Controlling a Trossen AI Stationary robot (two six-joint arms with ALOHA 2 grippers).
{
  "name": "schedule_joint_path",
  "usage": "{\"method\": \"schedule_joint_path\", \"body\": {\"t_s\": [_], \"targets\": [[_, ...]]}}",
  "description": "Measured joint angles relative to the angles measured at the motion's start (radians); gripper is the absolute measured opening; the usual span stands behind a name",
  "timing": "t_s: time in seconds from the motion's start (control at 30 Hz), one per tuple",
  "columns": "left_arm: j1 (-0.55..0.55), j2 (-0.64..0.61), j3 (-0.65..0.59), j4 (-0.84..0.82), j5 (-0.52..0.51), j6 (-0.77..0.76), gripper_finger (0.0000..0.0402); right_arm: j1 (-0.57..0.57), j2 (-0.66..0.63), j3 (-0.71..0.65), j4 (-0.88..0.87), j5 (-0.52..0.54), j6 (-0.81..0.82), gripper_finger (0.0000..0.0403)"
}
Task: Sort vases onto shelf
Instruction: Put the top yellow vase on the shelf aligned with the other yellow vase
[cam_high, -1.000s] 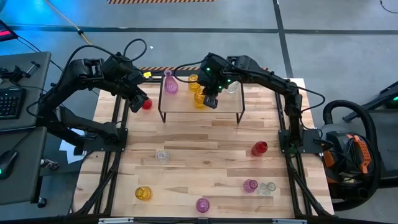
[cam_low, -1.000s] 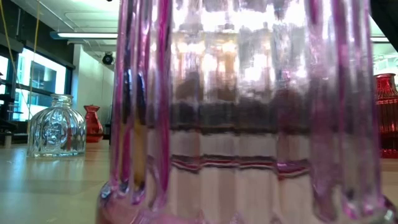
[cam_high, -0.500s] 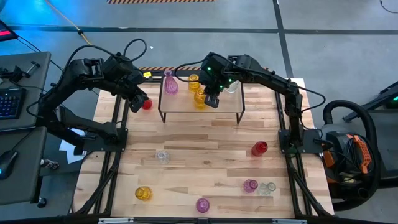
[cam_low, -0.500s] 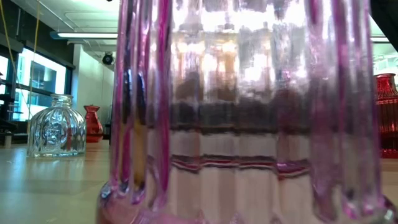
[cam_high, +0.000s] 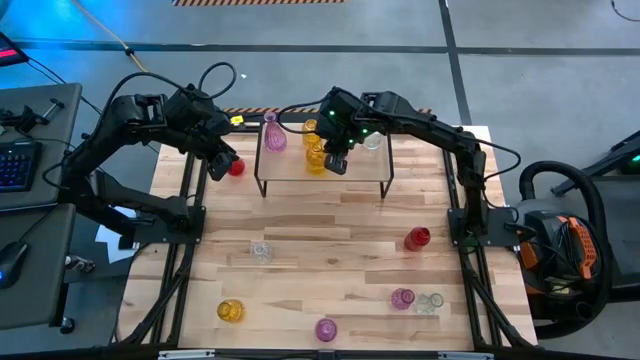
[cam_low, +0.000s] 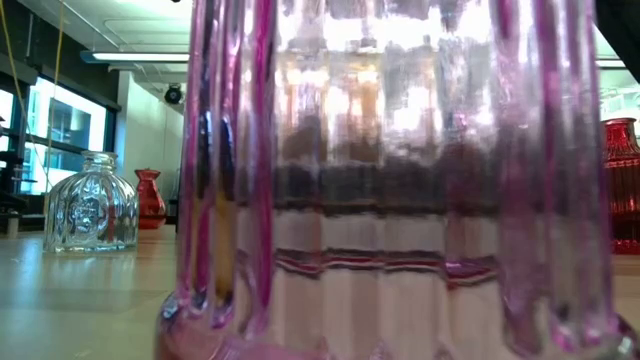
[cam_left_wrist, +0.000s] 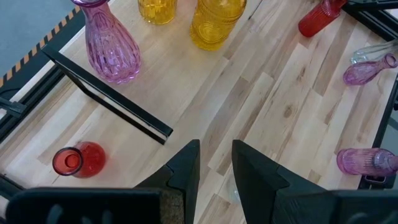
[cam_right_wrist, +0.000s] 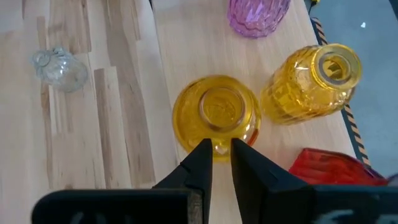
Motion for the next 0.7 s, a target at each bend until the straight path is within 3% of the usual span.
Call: {"method": "schedule_joint_path", "body": {"t_s": [0.7], "targets": [[0.0,0.0,0.0,0.0,0.0,0.0,0.0085,0.001,0.027,0.019,-0.025,-0.026,0.079,0.0039]]}}
